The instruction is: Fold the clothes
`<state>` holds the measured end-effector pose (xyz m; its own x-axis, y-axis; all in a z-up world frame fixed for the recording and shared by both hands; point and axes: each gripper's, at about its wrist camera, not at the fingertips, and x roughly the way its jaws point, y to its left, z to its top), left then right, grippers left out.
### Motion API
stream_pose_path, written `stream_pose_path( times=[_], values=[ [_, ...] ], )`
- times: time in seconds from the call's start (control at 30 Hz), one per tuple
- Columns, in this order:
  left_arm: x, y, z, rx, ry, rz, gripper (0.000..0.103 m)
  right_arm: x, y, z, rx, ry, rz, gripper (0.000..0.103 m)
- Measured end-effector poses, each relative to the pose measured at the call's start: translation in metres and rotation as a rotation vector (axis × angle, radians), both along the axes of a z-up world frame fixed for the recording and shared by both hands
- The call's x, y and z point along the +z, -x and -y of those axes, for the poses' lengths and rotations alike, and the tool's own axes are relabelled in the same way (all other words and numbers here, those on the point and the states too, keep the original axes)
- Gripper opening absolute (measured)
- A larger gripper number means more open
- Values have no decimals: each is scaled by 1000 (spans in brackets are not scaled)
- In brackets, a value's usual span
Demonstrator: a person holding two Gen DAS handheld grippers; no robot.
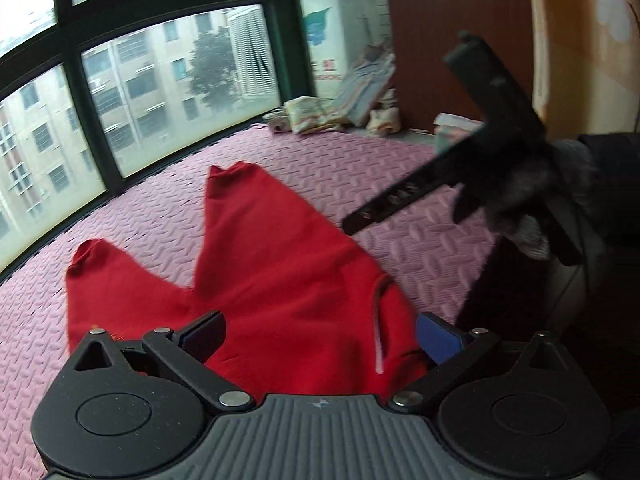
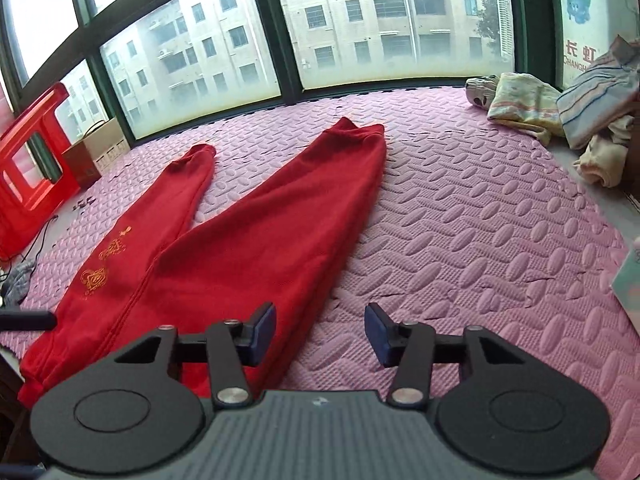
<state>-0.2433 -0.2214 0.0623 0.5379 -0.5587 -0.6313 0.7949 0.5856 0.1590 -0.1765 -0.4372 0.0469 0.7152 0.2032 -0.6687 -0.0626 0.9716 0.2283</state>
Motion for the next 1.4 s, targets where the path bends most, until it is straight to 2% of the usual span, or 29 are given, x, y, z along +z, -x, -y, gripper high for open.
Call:
stream_pose_path(
  times=[0.13, 0.23, 0.37, 0.43, 0.53, 0.57, 0.6, 0.67, 0.83, 0.9, 1.0, 1.1, 1.13, 1.2, 1.4],
  values=[
    [-15, 1, 22, -75, -43, -42, 82, 1, -21, 16, -38, -35, -25, 41],
    [-25, 0, 32, -87, -71, -49, 78, 2, -40, 23, -47, -45, -29, 40],
    [-34, -5, 38, -99, -86, -84, 65, 7, -71, 29, -53, -37, -30, 38],
    [-36, -8, 39, -96, -77, -90, 63, 8, -89, 32, -59, -26, -31, 38],
    [-34, -19, 36, -80, -55, -108, 40, 6, -117, 33, -67, -20, -41, 38],
    [-32, -24, 34, -76, -32, -133, 36, 5, -126, 34, -69, -18, -45, 38],
    [-30, -29, 30, -69, -9, -162, 27, 4, -136, 34, -72, -13, -48, 38],
    [-26, -39, 22, -52, 40, -219, 21, 0, -155, 33, -76, -3, -55, 38],
    [-11, -60, 3, -12, 169, -339, 17, -12, -201, 34, -96, 15, -79, 38],
    [-5, -65, -3, -5, 211, -361, 17, -18, -216, 36, -109, 7, -94, 38],
    [0, -71, -12, 4, 255, -382, 16, -25, -231, 36, -126, -8, -107, 34],
    [2, -77, -19, 12, 289, -403, 15, -27, -239, 35, -140, -11, -110, 24],
    [3, -79, -22, 13, 301, -411, 15, -26, -240, 35, -145, -12, -115, 14],
    [2, -81, -27, 20, 327, -422, 13, -22, -242, 34, -155, -11, -117, 9],
    [8, -82, -56, 60, 430, -431, 12, 11, -247, 17, -152, -12, -84, 8]
  ],
)
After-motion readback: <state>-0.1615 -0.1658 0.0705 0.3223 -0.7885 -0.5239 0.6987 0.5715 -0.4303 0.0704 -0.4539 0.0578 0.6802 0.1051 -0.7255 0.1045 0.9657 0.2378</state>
